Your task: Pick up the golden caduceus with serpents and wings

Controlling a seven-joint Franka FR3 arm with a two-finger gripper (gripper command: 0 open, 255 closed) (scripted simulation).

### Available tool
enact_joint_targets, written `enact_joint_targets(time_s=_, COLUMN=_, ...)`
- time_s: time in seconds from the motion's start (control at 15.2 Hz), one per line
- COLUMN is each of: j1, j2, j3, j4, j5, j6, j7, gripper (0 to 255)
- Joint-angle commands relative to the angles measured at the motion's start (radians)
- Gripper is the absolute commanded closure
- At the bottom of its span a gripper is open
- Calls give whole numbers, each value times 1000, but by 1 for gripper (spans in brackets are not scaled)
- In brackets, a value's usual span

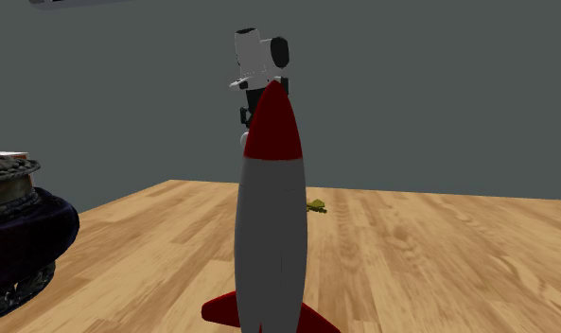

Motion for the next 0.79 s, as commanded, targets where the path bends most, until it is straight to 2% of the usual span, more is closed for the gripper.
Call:
enact_joint_targets(time_s=0.0, j1=0, j2=0, j3=0, j4=0, j5=0, j6=0, j7=0, gripper=0)
enact_joint_targets(time_s=0.73, j1=151, j2=349, j3=-41, j4=55, j5=-48, j6=368, j7=-422, gripper=0)
